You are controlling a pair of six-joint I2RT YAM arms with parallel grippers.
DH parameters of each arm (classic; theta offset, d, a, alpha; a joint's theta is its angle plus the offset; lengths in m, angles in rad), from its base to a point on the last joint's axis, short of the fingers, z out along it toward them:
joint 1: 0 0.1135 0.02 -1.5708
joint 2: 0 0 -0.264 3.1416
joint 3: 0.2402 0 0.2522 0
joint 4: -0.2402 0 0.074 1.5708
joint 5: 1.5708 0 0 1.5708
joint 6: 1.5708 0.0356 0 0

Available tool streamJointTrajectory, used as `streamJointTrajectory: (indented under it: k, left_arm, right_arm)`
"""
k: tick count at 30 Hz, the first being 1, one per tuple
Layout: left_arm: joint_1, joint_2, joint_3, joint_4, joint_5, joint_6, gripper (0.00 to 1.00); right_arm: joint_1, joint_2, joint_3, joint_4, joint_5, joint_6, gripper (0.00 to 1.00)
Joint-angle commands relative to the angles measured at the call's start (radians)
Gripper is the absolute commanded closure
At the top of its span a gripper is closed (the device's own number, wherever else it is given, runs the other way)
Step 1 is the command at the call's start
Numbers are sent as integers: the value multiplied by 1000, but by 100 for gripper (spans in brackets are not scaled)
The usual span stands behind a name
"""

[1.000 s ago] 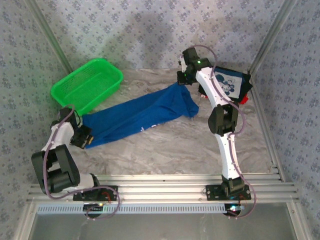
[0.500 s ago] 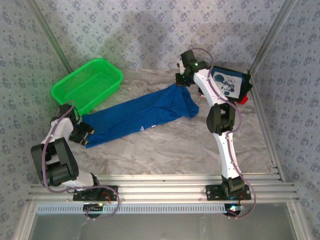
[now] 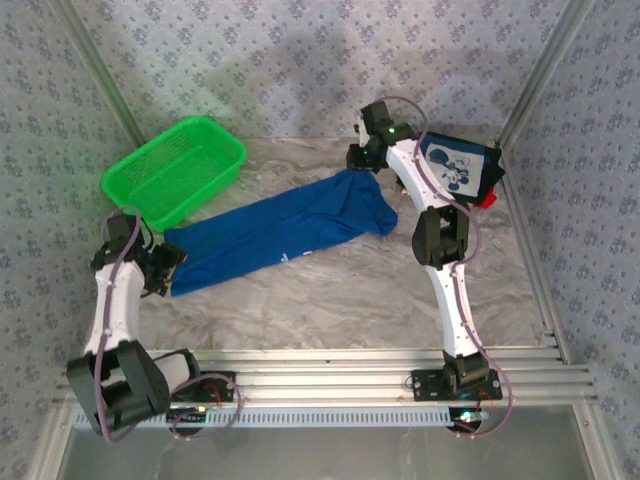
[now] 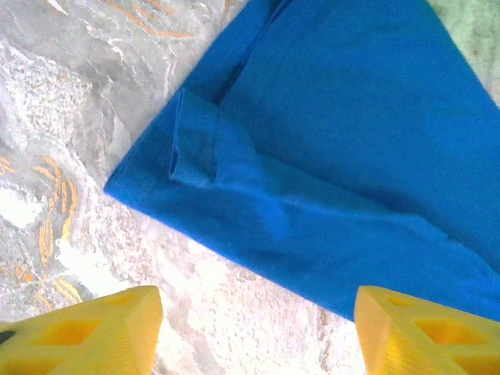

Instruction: Fold and stack the t-shirts

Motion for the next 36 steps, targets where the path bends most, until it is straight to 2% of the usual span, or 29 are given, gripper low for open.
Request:
streamJointTrajectory:
  k: [1, 2, 5, 8, 13, 16, 20, 32, 34, 36]
  left_arm:
    - [-65, -111, -26, -35, 38, -60, 31]
    - [-99, -137, -36, -27, 40, -81, 31]
    - [-191, -173, -69, -13, 33, -119, 30]
    - [-245, -179, -129, 42, 46, -140, 31]
    - [-263, -134, -200, 173, 57, -162, 36]
    - [-263, -63, -201, 244, 49, -136, 39]
    - [-255, 53, -171, 310, 37, -102, 40]
    - [-147, 230, -144, 388, -5, -61, 44]
    - [-145, 263, -134, 392, -11, -52, 45]
    - [-141, 305, -125, 393, -27, -44, 45]
  right_arm:
    - [-41, 15, 31, 32, -55, 84, 50]
    - [-52, -3, 23, 20, -69, 92, 46]
    - [-75, -87, -58, -75, -111, 65, 42]
    - [-107, -229, -275, -121, -170, 50, 41]
    - [-165, -408, -681, -46, -248, 85, 41]
    - [-206, -432, -811, 50, -296, 141, 41]
    - [-252, -378, -836, 137, -368, 206, 44]
    - [-250, -213, -724, 136, -366, 245, 50]
    - [-247, -195, -711, 129, -362, 247, 55]
    - [-250, -181, -700, 117, -364, 258, 70]
